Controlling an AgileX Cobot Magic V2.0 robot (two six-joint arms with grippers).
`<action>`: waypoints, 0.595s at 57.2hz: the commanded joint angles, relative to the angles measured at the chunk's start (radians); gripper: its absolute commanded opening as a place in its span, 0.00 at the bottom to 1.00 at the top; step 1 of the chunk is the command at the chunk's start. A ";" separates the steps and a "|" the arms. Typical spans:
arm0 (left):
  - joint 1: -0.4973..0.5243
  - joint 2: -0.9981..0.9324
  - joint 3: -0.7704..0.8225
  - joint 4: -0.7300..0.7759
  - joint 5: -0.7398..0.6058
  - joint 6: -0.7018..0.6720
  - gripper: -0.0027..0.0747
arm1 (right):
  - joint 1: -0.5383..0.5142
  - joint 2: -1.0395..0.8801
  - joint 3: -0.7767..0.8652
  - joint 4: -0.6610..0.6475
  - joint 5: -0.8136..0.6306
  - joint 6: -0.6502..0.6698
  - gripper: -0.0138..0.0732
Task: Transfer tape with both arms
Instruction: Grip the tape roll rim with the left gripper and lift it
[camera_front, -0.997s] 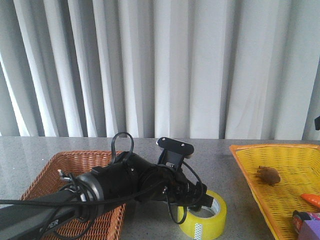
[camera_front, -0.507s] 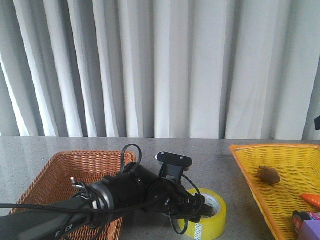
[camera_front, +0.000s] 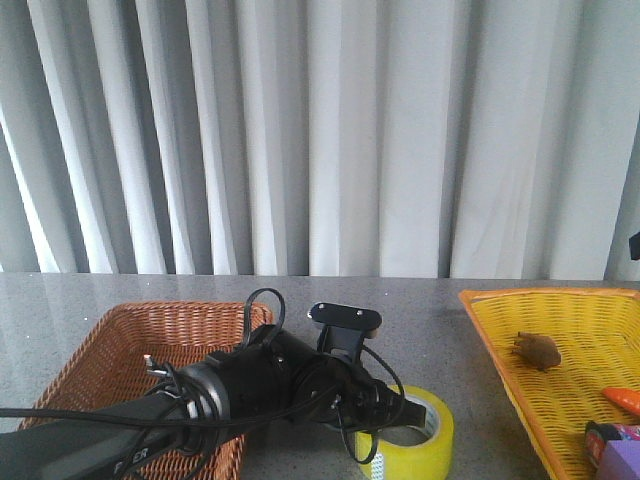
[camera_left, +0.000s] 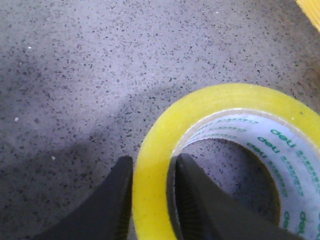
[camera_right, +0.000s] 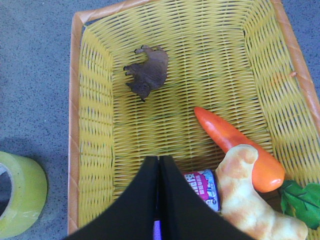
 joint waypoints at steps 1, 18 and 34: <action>0.000 -0.085 -0.051 -0.009 -0.035 0.003 0.02 | -0.006 -0.044 -0.025 0.008 -0.046 -0.004 0.15; 0.003 -0.248 -0.156 0.117 0.024 0.008 0.03 | -0.006 -0.044 -0.025 0.008 -0.046 -0.004 0.15; 0.068 -0.410 -0.156 0.255 0.152 -0.005 0.03 | -0.006 -0.044 -0.025 0.008 -0.046 -0.004 0.15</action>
